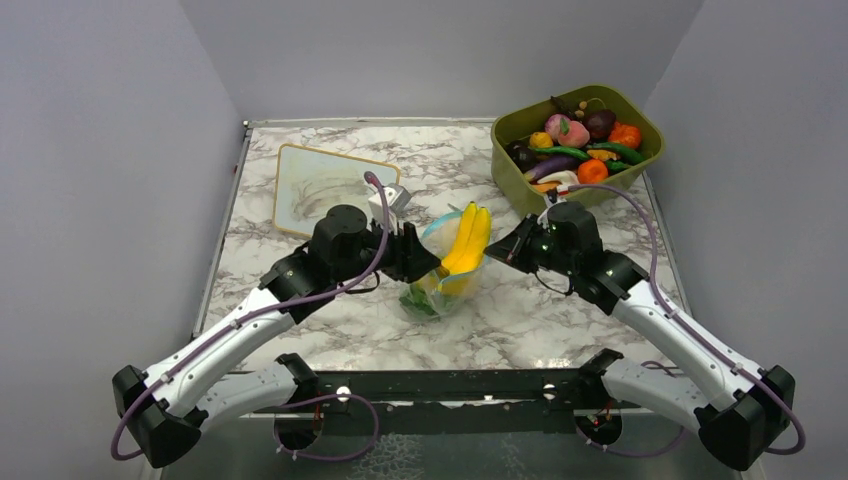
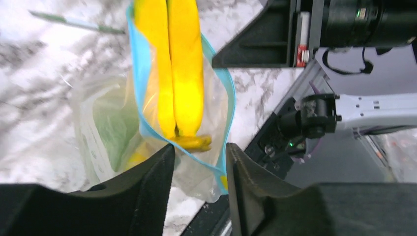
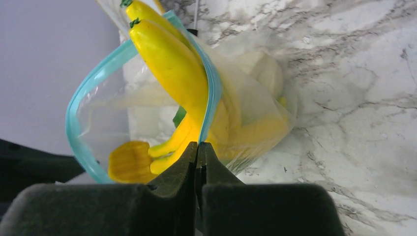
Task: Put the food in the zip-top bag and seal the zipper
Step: Adjust the zipper food storage bag at the center of the board.
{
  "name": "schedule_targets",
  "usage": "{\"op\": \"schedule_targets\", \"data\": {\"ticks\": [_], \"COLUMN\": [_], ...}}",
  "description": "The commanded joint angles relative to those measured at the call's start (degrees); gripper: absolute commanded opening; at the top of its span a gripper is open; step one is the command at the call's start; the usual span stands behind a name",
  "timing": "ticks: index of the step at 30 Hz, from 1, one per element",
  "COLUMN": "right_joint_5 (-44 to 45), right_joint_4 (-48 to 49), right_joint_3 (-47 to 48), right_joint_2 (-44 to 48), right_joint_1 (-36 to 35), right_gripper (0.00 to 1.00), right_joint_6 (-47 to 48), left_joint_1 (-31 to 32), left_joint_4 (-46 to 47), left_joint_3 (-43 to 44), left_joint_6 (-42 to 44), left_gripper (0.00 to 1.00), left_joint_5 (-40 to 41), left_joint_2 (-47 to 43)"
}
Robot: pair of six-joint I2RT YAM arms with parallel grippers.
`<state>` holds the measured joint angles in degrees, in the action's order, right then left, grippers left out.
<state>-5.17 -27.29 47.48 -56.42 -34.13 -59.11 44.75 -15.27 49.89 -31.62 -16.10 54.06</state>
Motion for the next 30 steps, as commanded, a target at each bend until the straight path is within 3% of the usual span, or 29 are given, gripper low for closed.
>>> {"op": "schedule_targets", "data": {"ticks": [1,10,17,21,24,26,30], "right_joint_5": [-6.2,-9.5,-9.8,-10.3,-10.6,-10.8,-11.0], "right_joint_4": [9.2,12.6,13.9,14.7,15.1,15.3,15.6], "right_joint_3": [-1.8,-2.2,-2.3,-2.9,-3.1,-3.0,-3.1], "right_joint_2": [2.6,3.0,4.0,3.9,3.8,3.7,3.7], "right_joint_1": [0.0,0.0,-0.1,-0.1,-0.1,0.0,0.0], "right_gripper": [0.01,0.01,0.01,0.01,0.01,0.01,0.01], "right_joint_6": [5.0,11.0,12.5,12.6,12.8,13.2,13.7], "left_joint_1": [0.2,0.2,0.2,0.1,-0.2,-0.3,-0.5], "left_joint_4": [-5.3,-11.3,-13.3,-12.8,-12.6,-12.3,-12.2], "left_joint_3": [7.6,17.3,20.2,20.4,21.0,21.2,21.9], "left_joint_6": [8.0,17.4,21.6,22.8,23.7,24.0,24.9], "left_gripper": [0.48,0.59,0.6,0.57,0.46,0.44,0.55], "left_joint_5": [9.1,16.0,14.4,17.0,17.4,16.9,19.1], "left_joint_2": [-1.0,6.2,12.0,14.1,15.3,15.8,16.8]}}
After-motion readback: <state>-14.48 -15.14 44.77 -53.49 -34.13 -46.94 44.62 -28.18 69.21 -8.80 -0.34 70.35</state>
